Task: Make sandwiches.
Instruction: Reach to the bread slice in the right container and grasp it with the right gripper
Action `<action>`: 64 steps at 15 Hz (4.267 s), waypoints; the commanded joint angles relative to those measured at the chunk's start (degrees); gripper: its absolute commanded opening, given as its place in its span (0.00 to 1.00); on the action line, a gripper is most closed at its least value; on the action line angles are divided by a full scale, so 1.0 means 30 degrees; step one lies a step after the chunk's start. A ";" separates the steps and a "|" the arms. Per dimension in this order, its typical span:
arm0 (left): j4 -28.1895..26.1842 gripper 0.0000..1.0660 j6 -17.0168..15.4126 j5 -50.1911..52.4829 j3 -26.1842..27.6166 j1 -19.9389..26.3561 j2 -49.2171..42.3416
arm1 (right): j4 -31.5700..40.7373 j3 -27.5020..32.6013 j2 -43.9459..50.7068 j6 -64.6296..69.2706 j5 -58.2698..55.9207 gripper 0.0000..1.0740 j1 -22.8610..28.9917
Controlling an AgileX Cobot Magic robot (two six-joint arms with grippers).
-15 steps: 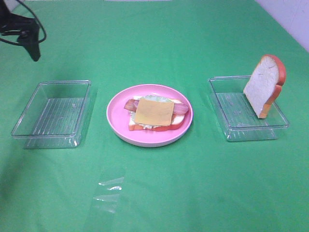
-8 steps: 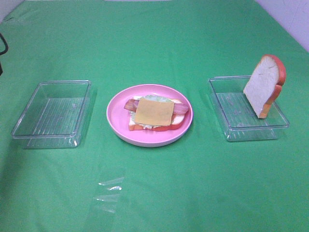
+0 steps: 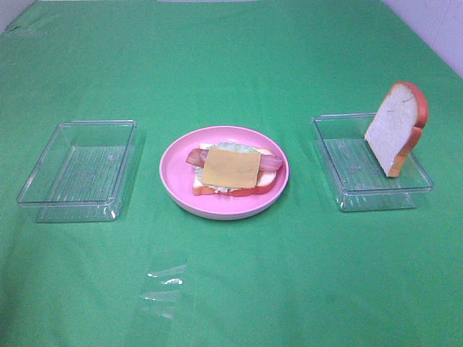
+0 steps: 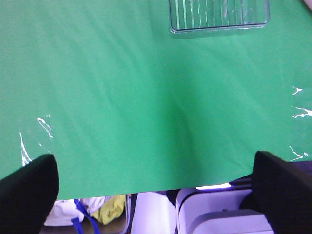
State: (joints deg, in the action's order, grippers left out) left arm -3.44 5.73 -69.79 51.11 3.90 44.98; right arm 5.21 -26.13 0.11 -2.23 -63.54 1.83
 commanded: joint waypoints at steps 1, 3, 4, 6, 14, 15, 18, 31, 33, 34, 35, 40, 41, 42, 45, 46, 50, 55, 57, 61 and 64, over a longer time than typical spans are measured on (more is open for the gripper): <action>-0.0115 0.94 0.0076 0.0554 -0.1872 -0.0019 -0.4908 | 0.0153 0.0038 0.0554 -0.0153 0.0019 0.87 0.0019; -0.0153 0.94 -0.0038 0.0821 -0.3247 -0.0019 -0.8671 | 0.0153 0.0038 0.0554 -0.0153 0.0019 0.87 0.0019; -0.0248 0.94 -0.0248 0.0802 -0.3858 -0.0019 -1.0008 | 0.0153 0.0038 0.0554 -0.0153 0.0019 0.87 0.0019; -0.0248 0.94 -0.0286 0.0917 -0.4794 -0.0019 -1.1593 | 0.0153 0.0038 0.0554 -0.0153 0.0019 0.87 0.0019; -0.0439 0.94 -0.0286 0.2693 -0.7162 -0.0019 -1.5470 | 0.0191 0.0038 0.0516 -0.0153 0.0038 0.87 0.0019; -0.0439 0.93 -0.0344 0.2693 -0.7162 -0.0019 -1.5470 | 0.0191 0.0038 0.0477 -0.0153 0.0038 0.87 0.0019; -0.0439 0.93 -0.0668 0.2731 -0.7162 -0.0019 -1.5470 | 0.0191 0.0038 0.0477 -0.0153 0.0019 0.87 0.0019; -0.0439 0.93 -0.0649 0.2750 -0.7162 -0.0019 -1.5470 | -0.1738 -0.5443 -1.5374 0.0917 -0.0248 0.87 0.0019; -0.0439 0.93 -0.0649 0.2750 -0.7162 -0.0019 -1.5470 | -0.1490 -0.8212 -1.9901 0.0191 0.0535 0.87 0.0019; -0.0439 0.93 -0.0649 0.2750 -0.7162 -0.0019 -1.5470 | -0.1165 -0.9454 -2.1734 -0.0057 0.1241 0.87 0.0019; -0.0439 0.93 -0.0649 0.2750 -0.7162 -0.0019 -1.5470 | -0.1165 -1.0924 -2.3740 -0.0095 0.1471 0.87 0.0000; -0.0439 0.93 -0.0630 0.2769 -0.7162 -0.0019 -1.5470 | -0.0726 -2.1333 -3.3346 -0.1261 -0.1070 0.85 -0.1795; -0.0439 0.93 -0.0592 0.2769 -0.7162 -0.0019 -1.5470 | -0.0306 -2.3052 -3.4874 -0.1719 -0.1681 0.85 -0.2464; -0.0439 0.93 -0.0592 0.2769 -0.7162 -0.0019 -1.5470 | 0.0306 -2.4542 -3.6135 -0.2063 -0.2273 0.85 -0.2998; -0.0420 0.93 -0.0573 0.2769 -0.7162 -0.0019 -1.5470 | 0.2082 -2.6853 -3.8636 -0.2769 -0.2788 0.85 -0.3629; -0.0363 0.93 -0.0554 0.2769 -0.7162 -0.0019 -1.5470 | 0.2636 -2.7368 -3.9916 -0.3056 -0.2540 0.85 -0.3552; -0.0363 0.93 -0.0497 0.2769 -0.7162 -0.0019 -1.5470 | 0.3400 -2.7387 -4.1750 -0.3476 -0.2177 0.85 -0.3552; -0.0344 0.93 -0.0477 0.2769 -0.7162 -0.0019 -1.5470 | 0.3514 -2.7387 -4.3106 -0.3552 -0.1700 0.85 -0.3552; -0.0344 0.93 -0.0477 0.2769 -0.7162 -0.0019 -1.5470 | 0.3571 -2.7387 -4.3373 -0.3552 -0.1738 0.83 -0.3552; -0.0344 0.93 -0.0477 0.2769 -0.7162 -0.0019 -1.5470 | 0.4183 -2.7387 -4.3373 -0.3533 -0.1776 0.33 -0.3552; -0.0344 0.93 -0.0477 0.2769 -0.7162 -0.0019 -1.5470 | 0.4202 -2.7387 -4.3373 -0.3514 -0.1967 0.32 -0.3552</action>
State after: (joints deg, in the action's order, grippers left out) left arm -4.13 4.18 -62.17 29.79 3.90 -0.29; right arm 17.65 -108.12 -129.89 -12.66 -68.98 -8.82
